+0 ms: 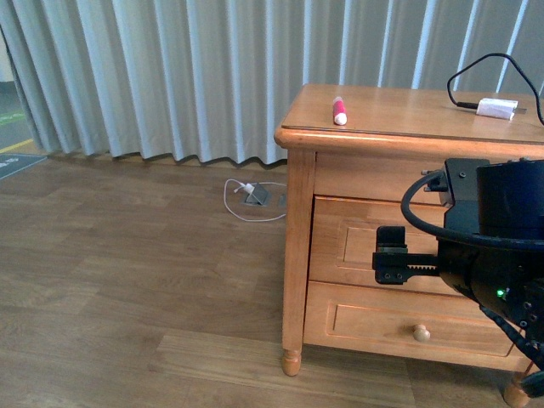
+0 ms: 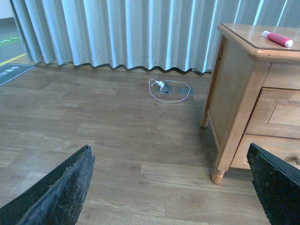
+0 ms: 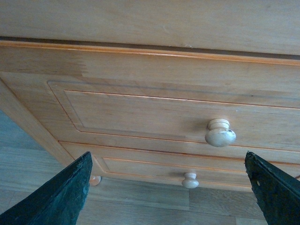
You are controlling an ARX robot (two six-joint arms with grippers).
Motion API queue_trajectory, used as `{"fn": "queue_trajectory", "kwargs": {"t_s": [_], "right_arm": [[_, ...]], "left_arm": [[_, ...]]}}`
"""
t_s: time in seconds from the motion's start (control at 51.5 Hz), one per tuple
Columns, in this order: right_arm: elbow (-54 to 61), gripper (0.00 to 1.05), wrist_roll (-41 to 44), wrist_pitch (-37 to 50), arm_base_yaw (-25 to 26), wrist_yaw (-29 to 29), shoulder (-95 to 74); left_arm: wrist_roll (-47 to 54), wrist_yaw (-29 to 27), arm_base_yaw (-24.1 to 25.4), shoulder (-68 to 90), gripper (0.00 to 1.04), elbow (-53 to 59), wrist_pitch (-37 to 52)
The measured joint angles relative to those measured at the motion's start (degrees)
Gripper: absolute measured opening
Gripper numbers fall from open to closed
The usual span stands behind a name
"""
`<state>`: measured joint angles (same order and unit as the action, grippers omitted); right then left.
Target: Place pink marker in drawer with both arms
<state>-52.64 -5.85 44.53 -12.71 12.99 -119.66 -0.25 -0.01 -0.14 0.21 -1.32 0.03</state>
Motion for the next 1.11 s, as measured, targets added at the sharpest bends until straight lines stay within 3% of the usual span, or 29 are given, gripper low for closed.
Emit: {"fn": "queue_trajectory", "kwargs": {"t_s": [0.447,1.107], "right_arm": [[-9.90,0.96,1.18,0.31,3.30,0.44,-9.90],[-12.57,0.96,3.15,-0.57,5.88,0.57,-13.11]], "left_arm": [[0.00,0.00,0.00,0.00,0.99,0.00,0.00],[0.00,0.00,0.00,0.00,0.99,0.00,0.00]]}}
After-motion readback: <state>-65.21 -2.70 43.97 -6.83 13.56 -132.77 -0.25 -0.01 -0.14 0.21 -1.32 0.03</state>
